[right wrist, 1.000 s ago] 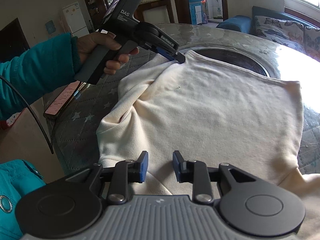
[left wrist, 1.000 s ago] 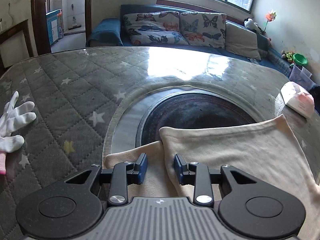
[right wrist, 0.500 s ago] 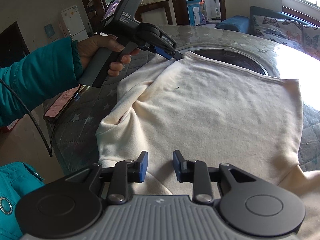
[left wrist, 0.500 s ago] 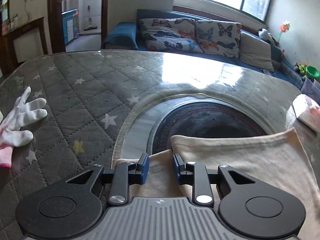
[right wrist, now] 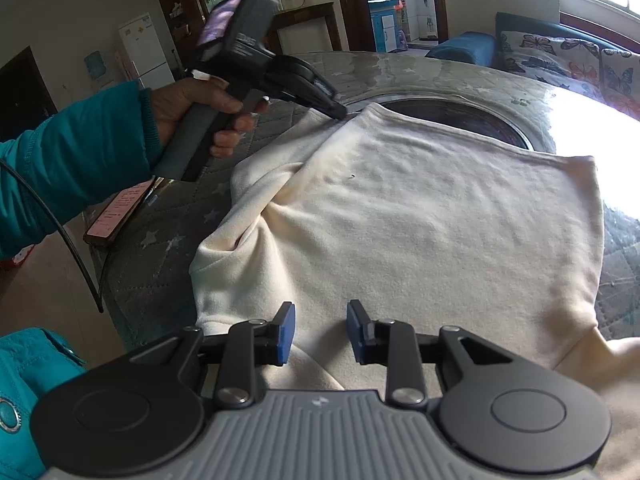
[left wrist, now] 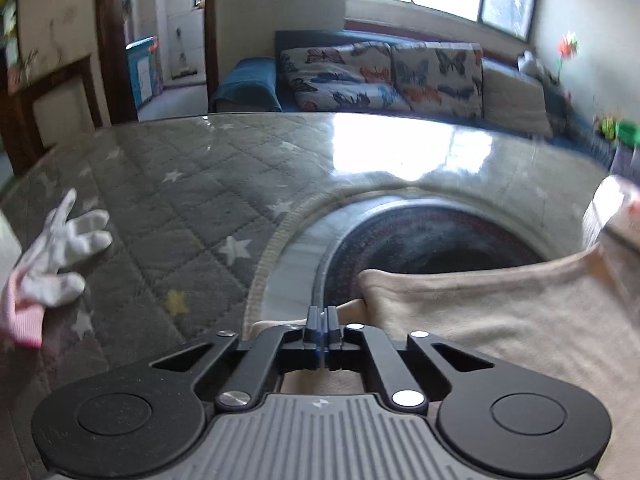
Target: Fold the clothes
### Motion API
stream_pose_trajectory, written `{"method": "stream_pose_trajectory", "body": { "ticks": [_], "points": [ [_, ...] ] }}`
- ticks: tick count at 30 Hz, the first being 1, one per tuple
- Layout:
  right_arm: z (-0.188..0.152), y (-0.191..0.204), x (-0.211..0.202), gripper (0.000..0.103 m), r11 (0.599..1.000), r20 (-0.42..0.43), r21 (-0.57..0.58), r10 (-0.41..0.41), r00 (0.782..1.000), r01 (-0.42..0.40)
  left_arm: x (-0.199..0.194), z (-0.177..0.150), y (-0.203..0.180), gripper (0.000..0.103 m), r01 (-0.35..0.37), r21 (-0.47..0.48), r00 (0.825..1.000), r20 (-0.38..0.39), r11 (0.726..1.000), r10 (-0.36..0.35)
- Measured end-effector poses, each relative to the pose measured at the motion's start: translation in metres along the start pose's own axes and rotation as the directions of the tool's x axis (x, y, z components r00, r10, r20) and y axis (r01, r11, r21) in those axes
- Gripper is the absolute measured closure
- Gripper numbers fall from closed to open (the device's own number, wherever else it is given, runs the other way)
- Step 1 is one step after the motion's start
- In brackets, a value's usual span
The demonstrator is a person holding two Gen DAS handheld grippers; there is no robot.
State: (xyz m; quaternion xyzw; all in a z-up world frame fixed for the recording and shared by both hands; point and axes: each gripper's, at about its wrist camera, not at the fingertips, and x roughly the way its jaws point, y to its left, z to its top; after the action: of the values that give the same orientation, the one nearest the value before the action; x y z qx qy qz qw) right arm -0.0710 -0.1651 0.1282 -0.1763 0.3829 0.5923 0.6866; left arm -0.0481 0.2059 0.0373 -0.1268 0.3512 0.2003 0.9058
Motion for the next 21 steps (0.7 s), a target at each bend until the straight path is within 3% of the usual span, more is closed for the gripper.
{"method": "stream_pose_trajectory", "body": {
  "ticks": [4,8,14,21],
  "points": [
    [0.000,0.001,0.001,0.075,1.000,0.002,-0.001,-0.010,1.000,0.010,-0.041,-0.001,0.033,0.103,0.026,-0.072,0.996,0.086,0.997,-0.020],
    [-0.001,0.003,0.001,0.068,1.000,0.004,-0.004,-0.008,1.000,0.008,-0.062,0.001,0.053,0.103,0.081,-0.088,0.993,0.091,0.993,-0.073],
    [0.000,0.007,0.002,0.066,1.000,0.004,-0.012,-0.019,1.000,0.019,-0.037,-0.003,0.010,0.100,0.097,0.089,0.995,0.023,0.991,-0.099],
    [-0.001,0.005,0.001,0.065,1.000,0.008,0.001,-0.008,1.000,0.008,0.004,-0.005,-0.023,0.098,0.076,0.182,0.997,-0.018,0.980,-0.074]
  ]
}}
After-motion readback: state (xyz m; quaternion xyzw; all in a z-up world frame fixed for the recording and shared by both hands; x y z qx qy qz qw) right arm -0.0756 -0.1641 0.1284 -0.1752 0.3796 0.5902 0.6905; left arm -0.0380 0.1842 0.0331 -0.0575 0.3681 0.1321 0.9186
